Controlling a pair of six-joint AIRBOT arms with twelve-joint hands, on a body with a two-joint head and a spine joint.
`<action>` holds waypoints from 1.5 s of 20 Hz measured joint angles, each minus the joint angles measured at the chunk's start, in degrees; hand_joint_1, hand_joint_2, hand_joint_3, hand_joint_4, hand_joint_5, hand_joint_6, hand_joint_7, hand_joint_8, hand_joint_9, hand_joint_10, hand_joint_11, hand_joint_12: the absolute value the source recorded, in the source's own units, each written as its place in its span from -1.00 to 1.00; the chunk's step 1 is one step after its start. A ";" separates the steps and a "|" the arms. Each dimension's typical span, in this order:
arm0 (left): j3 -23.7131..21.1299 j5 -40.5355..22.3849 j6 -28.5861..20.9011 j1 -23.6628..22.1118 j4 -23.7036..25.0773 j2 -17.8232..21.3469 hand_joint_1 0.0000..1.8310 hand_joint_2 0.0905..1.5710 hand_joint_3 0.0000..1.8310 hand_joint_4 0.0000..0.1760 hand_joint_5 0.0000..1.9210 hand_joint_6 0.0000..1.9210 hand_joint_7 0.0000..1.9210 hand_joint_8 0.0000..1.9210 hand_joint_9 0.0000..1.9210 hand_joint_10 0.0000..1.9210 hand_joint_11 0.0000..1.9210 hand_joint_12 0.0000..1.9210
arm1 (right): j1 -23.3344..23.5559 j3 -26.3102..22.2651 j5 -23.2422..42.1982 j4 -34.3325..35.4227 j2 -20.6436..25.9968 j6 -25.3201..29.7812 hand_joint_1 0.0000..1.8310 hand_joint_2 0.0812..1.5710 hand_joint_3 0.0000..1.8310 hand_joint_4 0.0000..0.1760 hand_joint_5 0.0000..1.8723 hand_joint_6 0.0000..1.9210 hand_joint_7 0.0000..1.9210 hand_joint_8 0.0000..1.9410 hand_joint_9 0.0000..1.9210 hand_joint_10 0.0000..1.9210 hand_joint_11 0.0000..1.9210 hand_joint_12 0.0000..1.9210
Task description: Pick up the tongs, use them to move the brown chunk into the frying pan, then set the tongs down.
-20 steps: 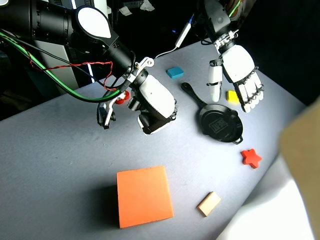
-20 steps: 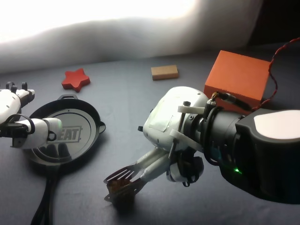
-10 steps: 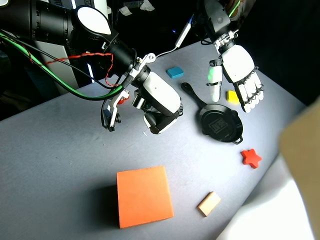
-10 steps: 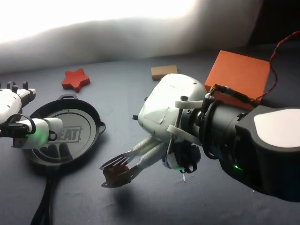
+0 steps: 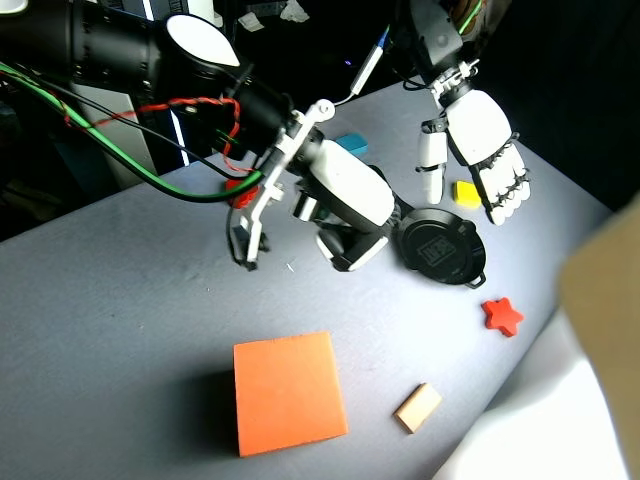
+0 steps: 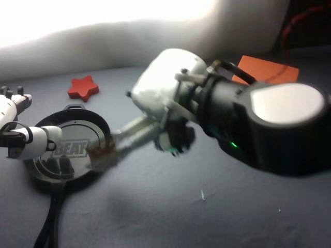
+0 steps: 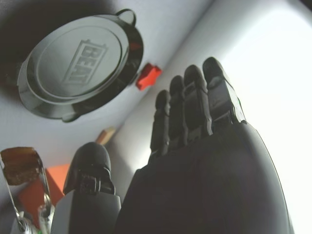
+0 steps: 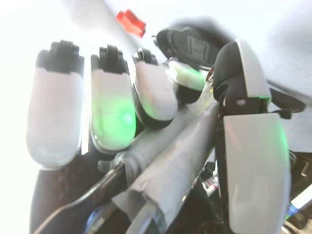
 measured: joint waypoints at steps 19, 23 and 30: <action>7.48 0.57 -5.22 3.30 1.62 0.00 -1.00 0.62 -1.00 -0.90 -0.86 -1.00 -0.88 -1.00 -0.90 -1.00 -1.00 -0.85 | -3.02 22.82 10.10 -21.51 -14.38 16.85 -0.18 0.78 -1.00 1.00 0.34 1.00 0.54 0.91 0.58 1.00 0.54 1.00; 7.41 0.66 -5.31 3.28 2.01 0.00 -1.00 0.62 -1.00 -0.78 -0.87 -1.00 -0.87 -1.00 -0.89 -1.00 -1.00 -0.76 | -3.02 22.82 10.51 -21.55 -14.62 16.79 -0.24 0.74 -1.00 1.00 0.30 0.96 0.48 0.92 0.51 1.00 0.47 1.00; 6.62 0.61 -5.44 3.17 2.03 0.00 -1.00 0.62 -1.00 -0.80 -0.89 -1.00 -0.88 -1.00 -0.90 -0.99 -1.00 -0.85 | -3.02 22.21 10.10 -21.57 -14.32 16.11 -0.35 0.81 -1.00 -1.00 0.07 0.66 0.31 0.63 0.31 0.88 0.21 1.00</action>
